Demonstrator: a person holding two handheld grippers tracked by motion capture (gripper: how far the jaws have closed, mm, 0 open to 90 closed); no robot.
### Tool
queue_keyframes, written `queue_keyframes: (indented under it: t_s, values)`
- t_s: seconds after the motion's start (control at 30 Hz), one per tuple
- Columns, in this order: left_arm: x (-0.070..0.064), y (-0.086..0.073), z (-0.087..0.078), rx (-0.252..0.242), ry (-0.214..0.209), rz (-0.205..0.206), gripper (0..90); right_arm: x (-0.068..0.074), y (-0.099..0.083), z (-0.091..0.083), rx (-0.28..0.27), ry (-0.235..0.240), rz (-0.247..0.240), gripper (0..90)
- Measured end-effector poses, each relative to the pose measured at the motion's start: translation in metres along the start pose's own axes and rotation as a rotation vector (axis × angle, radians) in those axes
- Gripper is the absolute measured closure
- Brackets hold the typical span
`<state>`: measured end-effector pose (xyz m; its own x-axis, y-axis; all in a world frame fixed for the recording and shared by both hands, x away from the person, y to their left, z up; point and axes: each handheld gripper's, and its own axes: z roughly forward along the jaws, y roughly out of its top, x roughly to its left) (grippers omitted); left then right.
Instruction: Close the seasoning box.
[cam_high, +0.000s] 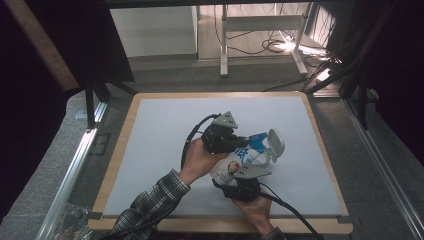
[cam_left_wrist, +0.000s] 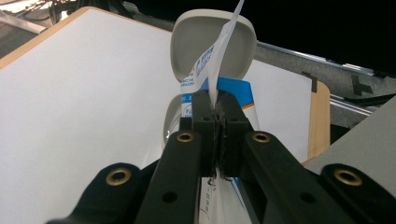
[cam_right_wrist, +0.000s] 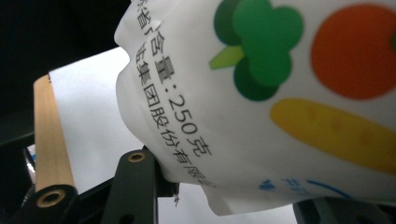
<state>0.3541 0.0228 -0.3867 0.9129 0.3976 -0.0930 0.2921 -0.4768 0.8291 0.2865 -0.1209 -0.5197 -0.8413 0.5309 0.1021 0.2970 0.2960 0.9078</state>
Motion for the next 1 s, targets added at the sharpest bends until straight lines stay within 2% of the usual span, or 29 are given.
queue_keyframes:
  t_s: [0.1,0.47,0.63,0.83,1.0]
  values:
    - [0.001,0.002,0.001,0.006,0.005,0.0,87.8,-0.001,0.001,-0.001,-0.005,0.025,0.022,56.7]
    - [0.003,0.006,0.008,0.03,0.008,-0.002,87.7,-0.004,0.003,-0.001,-0.03,0.071,0.054,56.8]
    - [0.004,0.007,0.01,0.038,0.009,-0.006,87.6,-0.003,0.004,-0.001,-0.025,0.091,0.077,56.9]
    - [0.006,0.008,0.012,0.056,0.01,0.002,87.4,-0.003,0.005,-0.001,-0.029,0.108,0.077,57.1]
    - [0.008,0.009,0.015,0.055,0.009,-0.012,87.4,-0.002,0.007,-0.001,-0.033,0.12,0.086,57.3]
